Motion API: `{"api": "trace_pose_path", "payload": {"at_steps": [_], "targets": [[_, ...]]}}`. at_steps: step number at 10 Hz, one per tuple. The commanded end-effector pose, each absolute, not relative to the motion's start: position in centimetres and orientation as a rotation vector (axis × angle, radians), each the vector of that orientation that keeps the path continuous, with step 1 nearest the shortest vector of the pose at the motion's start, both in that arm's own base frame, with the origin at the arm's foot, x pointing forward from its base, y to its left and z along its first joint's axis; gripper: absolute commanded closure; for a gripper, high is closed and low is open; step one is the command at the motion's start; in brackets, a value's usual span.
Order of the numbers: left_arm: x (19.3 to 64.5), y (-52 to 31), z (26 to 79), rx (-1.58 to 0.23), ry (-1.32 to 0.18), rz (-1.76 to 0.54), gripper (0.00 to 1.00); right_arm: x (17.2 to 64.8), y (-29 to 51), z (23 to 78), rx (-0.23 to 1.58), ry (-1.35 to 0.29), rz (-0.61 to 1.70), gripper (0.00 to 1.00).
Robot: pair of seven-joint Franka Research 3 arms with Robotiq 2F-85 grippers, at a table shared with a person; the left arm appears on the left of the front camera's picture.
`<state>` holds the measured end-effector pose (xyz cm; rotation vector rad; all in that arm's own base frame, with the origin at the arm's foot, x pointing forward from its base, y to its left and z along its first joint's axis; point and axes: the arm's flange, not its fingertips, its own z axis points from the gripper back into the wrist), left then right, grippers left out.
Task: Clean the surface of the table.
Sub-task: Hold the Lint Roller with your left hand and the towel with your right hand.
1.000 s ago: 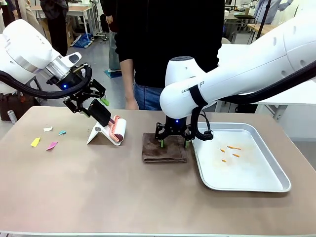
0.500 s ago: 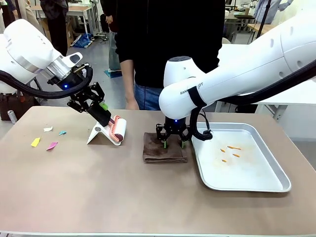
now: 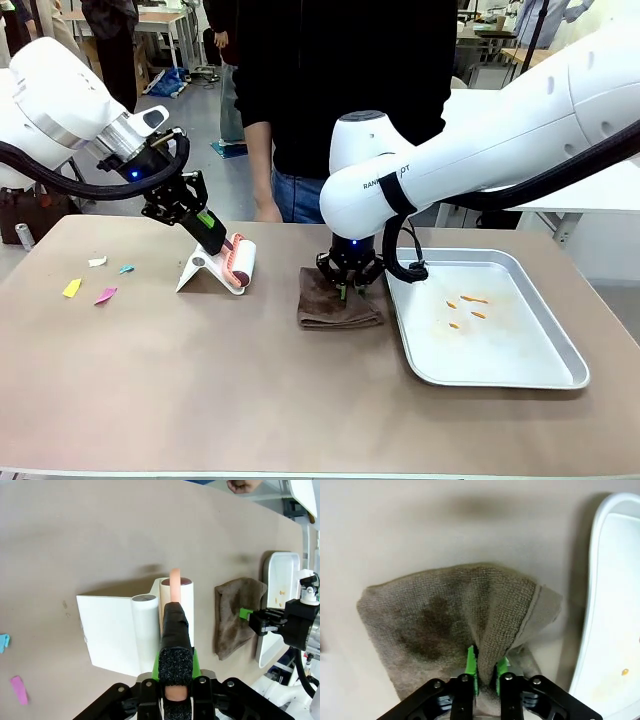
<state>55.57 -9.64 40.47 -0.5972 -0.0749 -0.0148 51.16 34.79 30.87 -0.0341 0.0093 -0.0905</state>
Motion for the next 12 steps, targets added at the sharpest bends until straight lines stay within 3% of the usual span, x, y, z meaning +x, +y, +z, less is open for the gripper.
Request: {"api": "trace_pose_path", "payload": {"at_steps": [1,6,12], "targets": [[55.6,-10.1,40.8,-0.580,-0.085,-0.001,1.00,51.2,34.5,29.8,-0.070,0.028,-0.113,1.00],[54.9,-9.7,42.1,-0.625,-0.134,-0.016,1.00,50.9,33.1,31.3,0.032,0.046,-0.104,1.00],[50.4,-5.1,46.6,-0.867,-0.229,-0.142,1.00,47.6,22.0,36.0,0.741,0.169,-0.020,1.00]]}}
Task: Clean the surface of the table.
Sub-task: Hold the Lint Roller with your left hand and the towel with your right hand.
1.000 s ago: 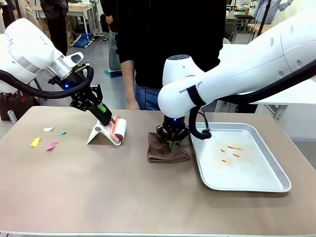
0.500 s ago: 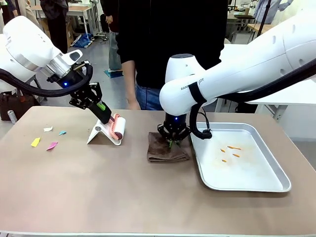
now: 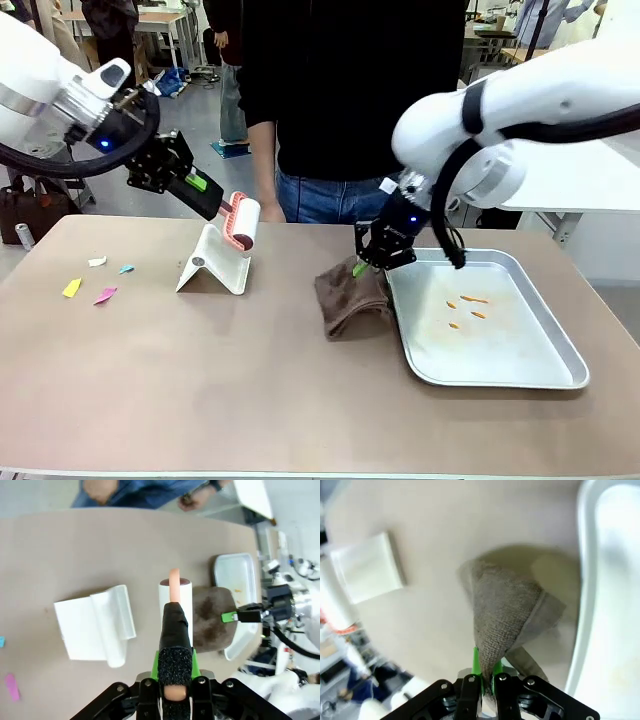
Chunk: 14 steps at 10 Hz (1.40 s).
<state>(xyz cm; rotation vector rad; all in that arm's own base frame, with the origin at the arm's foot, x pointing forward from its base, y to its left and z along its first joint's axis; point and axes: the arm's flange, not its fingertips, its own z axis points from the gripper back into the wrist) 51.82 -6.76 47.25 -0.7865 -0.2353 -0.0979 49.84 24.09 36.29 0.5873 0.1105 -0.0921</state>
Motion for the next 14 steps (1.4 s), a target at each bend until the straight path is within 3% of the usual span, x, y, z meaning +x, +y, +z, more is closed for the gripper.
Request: {"api": "trace_pose_path", "payload": {"at_steps": [1,3,5,9,12,14], "targets": [[49.8,-3.6,47.0,-0.931,-0.215,-0.142,1.00,46.6,20.6,36.4,0.889,0.183,0.078,1.00],[48.7,0.2,47.0,-1.105,-0.109,-0.109,1.00,43.7,18.1,36.9,1.100,0.175,0.194,1.00],[47.1,4.3,46.1,-1.214,-0.083,-0.021,1.00,40.4,16.0,36.9,1.245,0.201,0.153,1.00],[41.7,11.0,43.6,-1.348,-0.097,0.054,1.00,35.3,8.4,35.2,1.597,0.106,-0.229,1.00],[39.3,17.0,42.6,-1.412,-0.043,-0.053,1.00,34.3,-0.7,34.3,1.641,0.013,-0.380,1.00],[39.8,22.5,42.1,-1.458,-0.007,-0.209,1.00,33.9,-5.3,34.8,1.538,-0.036,-0.414,1.00]]}}
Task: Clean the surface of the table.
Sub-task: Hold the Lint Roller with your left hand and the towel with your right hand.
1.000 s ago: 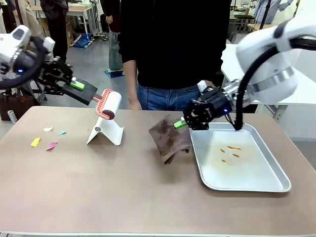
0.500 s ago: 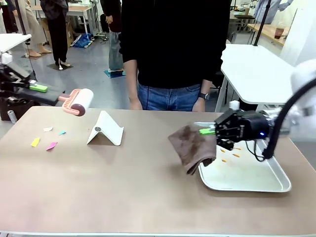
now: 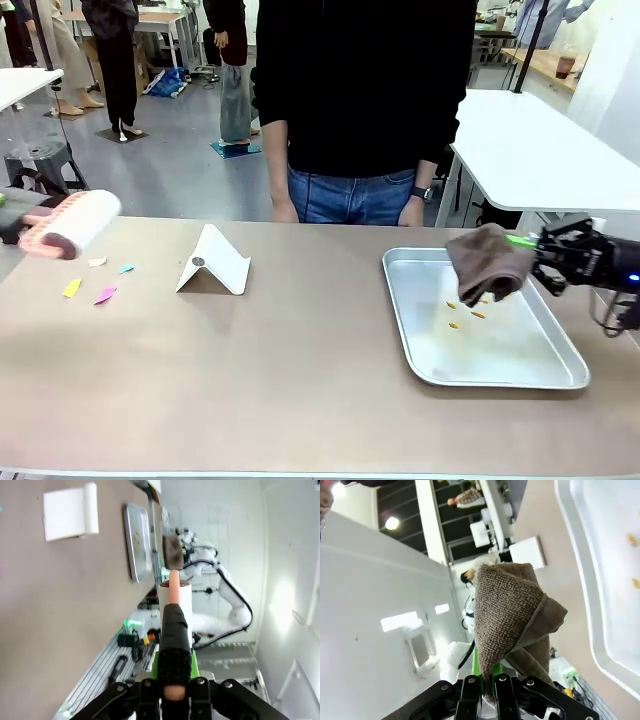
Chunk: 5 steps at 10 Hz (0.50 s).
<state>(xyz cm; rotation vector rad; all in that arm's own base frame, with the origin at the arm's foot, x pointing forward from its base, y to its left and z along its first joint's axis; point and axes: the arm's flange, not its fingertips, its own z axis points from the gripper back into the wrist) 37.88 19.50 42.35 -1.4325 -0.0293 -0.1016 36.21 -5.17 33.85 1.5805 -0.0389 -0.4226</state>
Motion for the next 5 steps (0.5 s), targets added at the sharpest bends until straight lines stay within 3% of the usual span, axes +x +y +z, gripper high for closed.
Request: {"api": "trace_pose_path", "payload": {"at_steps": [1,5], "targets": [[39.9,25.5,41.8,-1.496,-0.015,-0.231,1.00,33.8,-7.6,34.9,1.522,-0.060,-0.413,1.00],[40.2,27.5,38.5,-1.595,-0.001,0.007,1.00,31.3,-12.3,35.2,1.451,-0.248,-0.359,1.00]]}}
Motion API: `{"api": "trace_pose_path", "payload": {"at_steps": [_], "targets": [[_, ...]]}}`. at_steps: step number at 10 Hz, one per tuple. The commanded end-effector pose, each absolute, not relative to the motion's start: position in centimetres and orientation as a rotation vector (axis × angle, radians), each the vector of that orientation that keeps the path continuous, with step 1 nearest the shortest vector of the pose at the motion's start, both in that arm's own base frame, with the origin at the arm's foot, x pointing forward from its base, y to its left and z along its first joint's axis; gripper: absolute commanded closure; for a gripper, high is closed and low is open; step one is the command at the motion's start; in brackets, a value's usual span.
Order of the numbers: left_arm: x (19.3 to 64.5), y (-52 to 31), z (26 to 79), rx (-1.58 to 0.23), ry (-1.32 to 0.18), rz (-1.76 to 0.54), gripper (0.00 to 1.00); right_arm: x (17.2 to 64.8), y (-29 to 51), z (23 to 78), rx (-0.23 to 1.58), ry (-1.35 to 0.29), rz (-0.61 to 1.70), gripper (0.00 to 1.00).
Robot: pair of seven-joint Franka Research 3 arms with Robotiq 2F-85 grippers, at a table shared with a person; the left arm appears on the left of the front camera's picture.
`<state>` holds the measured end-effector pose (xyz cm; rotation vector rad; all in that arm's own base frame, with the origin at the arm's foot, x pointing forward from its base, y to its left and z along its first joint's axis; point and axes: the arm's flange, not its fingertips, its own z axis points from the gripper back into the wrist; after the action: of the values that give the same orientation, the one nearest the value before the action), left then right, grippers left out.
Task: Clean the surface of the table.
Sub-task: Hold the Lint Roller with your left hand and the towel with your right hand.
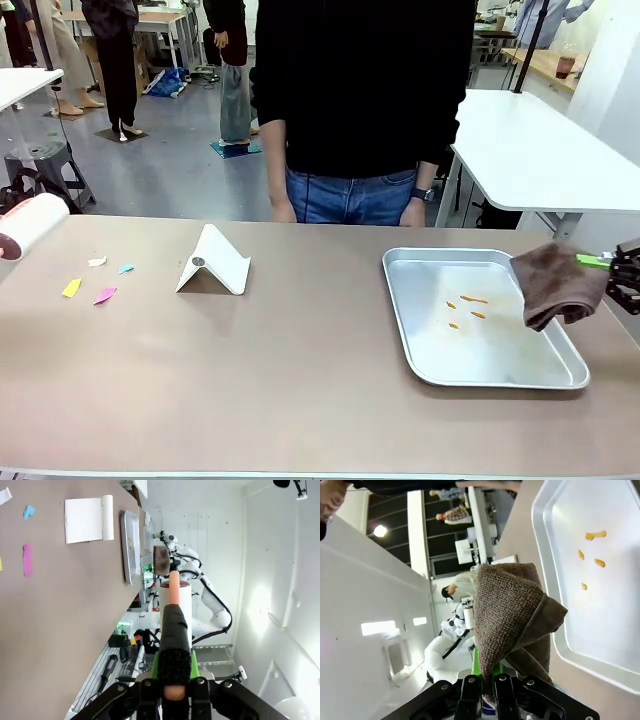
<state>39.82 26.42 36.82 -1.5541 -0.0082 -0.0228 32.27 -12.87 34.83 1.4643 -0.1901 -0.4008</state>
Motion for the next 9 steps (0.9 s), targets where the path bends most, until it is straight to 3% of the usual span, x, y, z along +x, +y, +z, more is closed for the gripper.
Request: {"api": "trace_pose_path", "payload": {"at_steps": [1,9], "targets": [[40.6,26.9,37.9,-1.587,0.008,0.004,1.00,31.4,-12.2,35.3,1.457,-0.276,-0.340,1.00],[40.1,26.3,36.3,-1.567,0.001,-0.006,1.00,32.1,-13.2,35.2,1.460,-0.224,-0.382,1.00]]}}
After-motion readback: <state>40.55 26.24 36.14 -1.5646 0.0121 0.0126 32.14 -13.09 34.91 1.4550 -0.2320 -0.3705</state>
